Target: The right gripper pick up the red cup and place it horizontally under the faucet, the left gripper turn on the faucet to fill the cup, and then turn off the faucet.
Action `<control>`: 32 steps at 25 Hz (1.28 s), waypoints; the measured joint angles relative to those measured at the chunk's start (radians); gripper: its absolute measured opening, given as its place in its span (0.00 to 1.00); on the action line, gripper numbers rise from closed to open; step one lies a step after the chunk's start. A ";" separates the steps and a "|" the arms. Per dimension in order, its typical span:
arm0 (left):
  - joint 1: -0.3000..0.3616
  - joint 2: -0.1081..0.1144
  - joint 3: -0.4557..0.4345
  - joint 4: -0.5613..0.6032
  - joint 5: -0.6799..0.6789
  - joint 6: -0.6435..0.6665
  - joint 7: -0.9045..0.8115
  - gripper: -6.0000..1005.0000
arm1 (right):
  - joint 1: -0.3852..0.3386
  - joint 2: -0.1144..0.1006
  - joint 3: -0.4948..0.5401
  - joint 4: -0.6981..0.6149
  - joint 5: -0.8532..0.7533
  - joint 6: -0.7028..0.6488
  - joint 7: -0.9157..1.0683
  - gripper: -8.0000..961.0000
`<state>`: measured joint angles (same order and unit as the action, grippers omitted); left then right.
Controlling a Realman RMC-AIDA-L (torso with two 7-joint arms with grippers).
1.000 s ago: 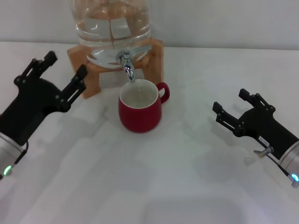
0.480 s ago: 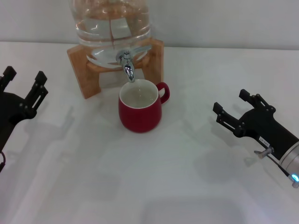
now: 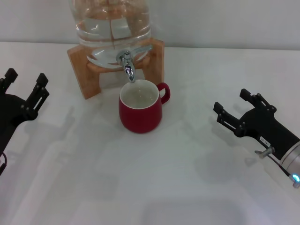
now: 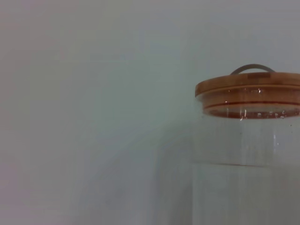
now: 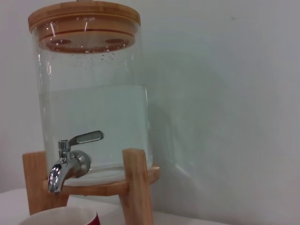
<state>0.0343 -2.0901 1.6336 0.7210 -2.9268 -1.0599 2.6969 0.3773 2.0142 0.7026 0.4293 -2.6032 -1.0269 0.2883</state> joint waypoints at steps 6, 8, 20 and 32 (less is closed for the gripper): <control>-0.032 0.002 0.000 -0.034 0.000 0.002 0.000 0.75 | 0.007 0.001 0.000 0.000 0.000 0.001 -0.002 0.91; -0.043 0.003 0.000 -0.046 0.000 0.002 0.000 0.75 | 0.009 0.001 0.000 0.000 0.000 0.003 -0.003 0.91; -0.068 0.005 0.000 -0.062 0.000 0.001 0.001 0.75 | 0.010 0.001 0.009 0.000 0.000 0.003 -0.004 0.91; -0.085 0.007 0.005 -0.063 0.000 0.011 -0.008 0.75 | 0.006 0.000 0.012 -0.001 0.003 -0.001 -0.003 0.91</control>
<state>-0.0505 -2.0831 1.6391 0.6580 -2.9267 -1.0486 2.6884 0.3832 2.0146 0.7149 0.4279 -2.6006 -1.0280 0.2857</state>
